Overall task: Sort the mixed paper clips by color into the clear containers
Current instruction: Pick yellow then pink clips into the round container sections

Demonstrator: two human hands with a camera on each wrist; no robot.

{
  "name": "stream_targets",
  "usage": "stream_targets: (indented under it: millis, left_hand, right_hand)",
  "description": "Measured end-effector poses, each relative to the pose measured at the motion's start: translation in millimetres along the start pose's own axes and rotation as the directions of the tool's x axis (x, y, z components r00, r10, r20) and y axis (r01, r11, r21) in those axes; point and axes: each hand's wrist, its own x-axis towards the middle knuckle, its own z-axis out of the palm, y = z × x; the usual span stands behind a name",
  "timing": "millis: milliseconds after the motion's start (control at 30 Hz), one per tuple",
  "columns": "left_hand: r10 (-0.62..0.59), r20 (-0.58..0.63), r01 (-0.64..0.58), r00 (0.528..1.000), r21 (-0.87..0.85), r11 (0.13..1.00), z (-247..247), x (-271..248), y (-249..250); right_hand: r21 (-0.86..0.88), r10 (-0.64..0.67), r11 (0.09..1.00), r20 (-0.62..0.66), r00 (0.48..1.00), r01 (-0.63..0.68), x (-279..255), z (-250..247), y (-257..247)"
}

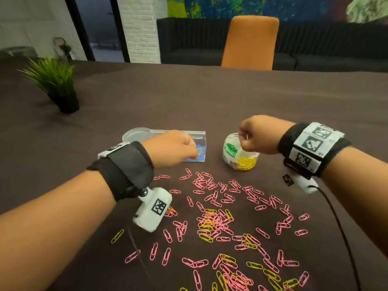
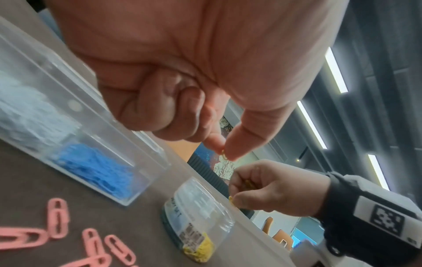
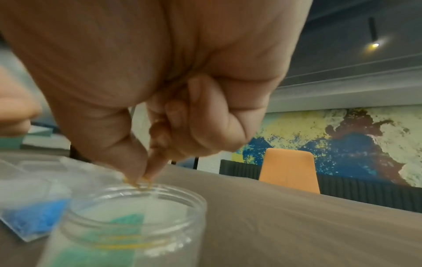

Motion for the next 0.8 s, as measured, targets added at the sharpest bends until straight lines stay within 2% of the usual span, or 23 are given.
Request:
stream_targets:
  millis: [133,233,433,600,700,800]
  left_hand:
    - [0.032,-0.019,-0.032,0.999,0.002,0.999,16.7,29.4,30.9]
    - [0.046,-0.056,-0.046,0.997,0.002,0.999,26.9,47.9,48.8]
    - [0.126,-0.077,-0.112,0.989,0.164,0.98,40.0,73.1,69.6]
    - [0.15,-0.047,-0.13,0.988,0.286,0.949,54.0,88.1,91.5]
    - [0.161,-0.029,-0.143,0.987,0.319,0.937,61.3,94.0,102.3]
    - [0.157,0.024,-0.157,0.987,0.309,0.938,66.4,98.0,109.0]
  right_hand:
    - [-0.138,0.082,0.988,0.147,0.986,-0.061,16.4,0.8,20.2]
    - [-0.1,0.055,0.994,0.152,0.987,-0.04,22.2,2.4,21.5]
    - [-0.077,0.01,0.997,0.188,0.982,0.005,22.7,2.6,22.5]
    - [0.044,-0.019,0.999,0.133,0.991,0.013,10.1,-3.5,35.8]
    - [0.12,0.037,0.992,0.09,0.995,-0.048,3.7,-5.4,47.6]
    - [0.273,0.114,0.954,0.058,0.992,-0.126,2.9,-3.9,61.9]
